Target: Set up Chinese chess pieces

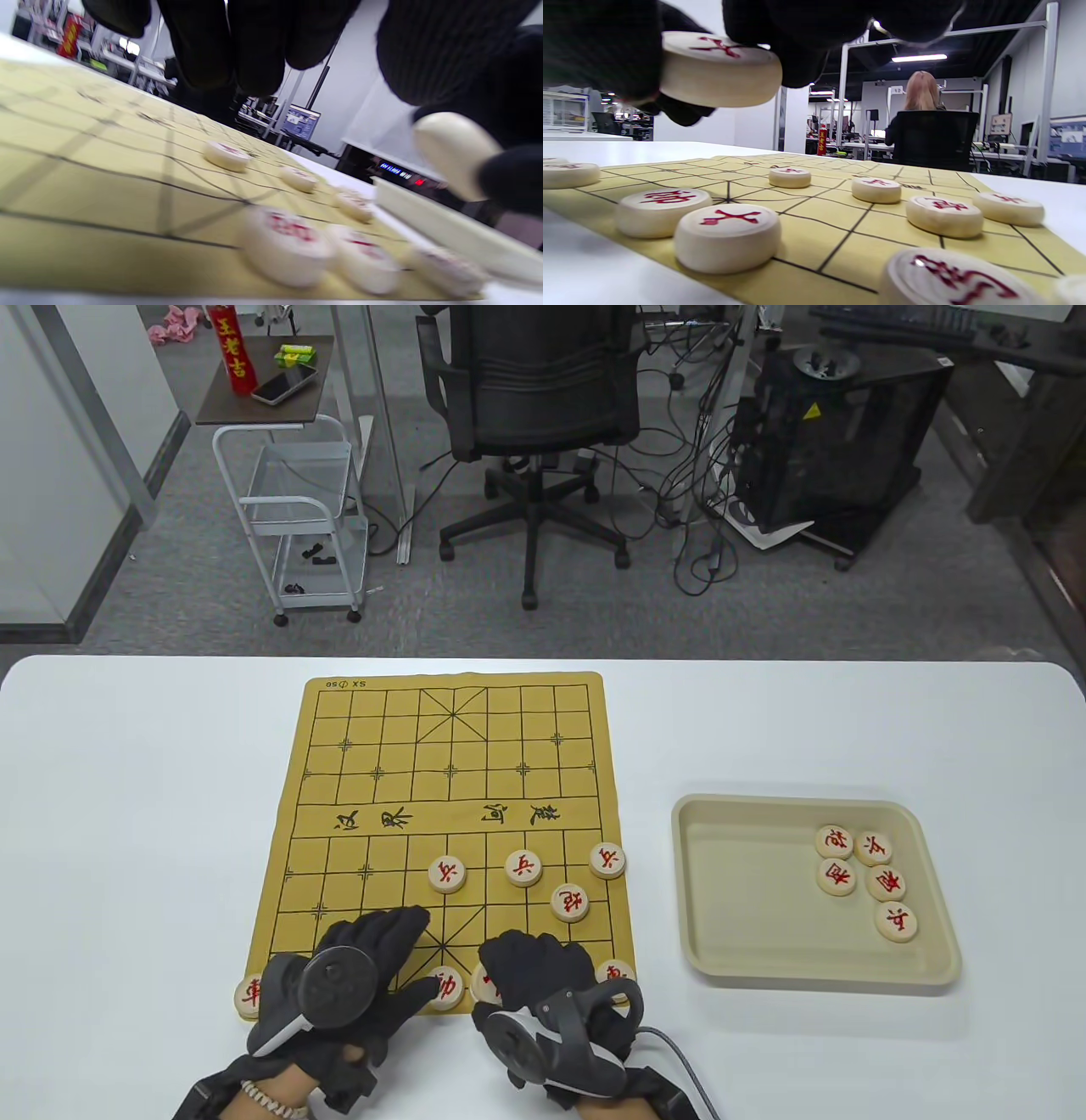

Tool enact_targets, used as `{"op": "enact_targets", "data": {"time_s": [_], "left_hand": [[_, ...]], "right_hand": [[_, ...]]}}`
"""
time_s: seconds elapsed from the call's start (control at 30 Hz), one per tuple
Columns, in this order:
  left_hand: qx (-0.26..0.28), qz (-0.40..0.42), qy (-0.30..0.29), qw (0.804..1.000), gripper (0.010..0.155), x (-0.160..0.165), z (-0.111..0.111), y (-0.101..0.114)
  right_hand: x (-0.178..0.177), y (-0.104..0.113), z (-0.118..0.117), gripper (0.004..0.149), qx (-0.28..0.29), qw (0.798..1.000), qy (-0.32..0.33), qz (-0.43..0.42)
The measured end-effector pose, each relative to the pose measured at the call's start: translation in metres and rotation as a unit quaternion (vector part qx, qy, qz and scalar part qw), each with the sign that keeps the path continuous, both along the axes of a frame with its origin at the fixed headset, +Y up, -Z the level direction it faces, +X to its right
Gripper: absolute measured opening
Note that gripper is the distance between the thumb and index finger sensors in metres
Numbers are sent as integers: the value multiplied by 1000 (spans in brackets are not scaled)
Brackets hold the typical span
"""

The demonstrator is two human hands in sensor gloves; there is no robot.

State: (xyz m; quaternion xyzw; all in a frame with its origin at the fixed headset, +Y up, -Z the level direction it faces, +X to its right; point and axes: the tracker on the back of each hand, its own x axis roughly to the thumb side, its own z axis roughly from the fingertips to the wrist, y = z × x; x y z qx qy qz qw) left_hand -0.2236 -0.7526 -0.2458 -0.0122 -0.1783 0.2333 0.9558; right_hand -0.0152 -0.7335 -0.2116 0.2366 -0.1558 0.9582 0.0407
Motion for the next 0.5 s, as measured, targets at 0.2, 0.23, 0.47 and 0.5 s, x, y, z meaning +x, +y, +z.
{"op": "enact_targets", "data": {"time_s": [0.2, 0.23, 0.47, 0.5], "left_hand": [[-87, 145, 9, 986, 68, 16, 0, -10], [-98, 153, 13, 983, 66, 18, -1, -12], [-117, 144, 26, 982, 64, 17, -7, -17], [-114, 144, 27, 983, 64, 16, -8, -17]], "right_hand": [[-16, 0, 10, 78, 24, 999, 30, 11], [-18, -1, 10, 78, 26, 999, 29, 17], [-4, -7, 4, 69, 17, 999, 44, 14], [-1, -7, 2, 66, 13, 999, 39, 15]]}}
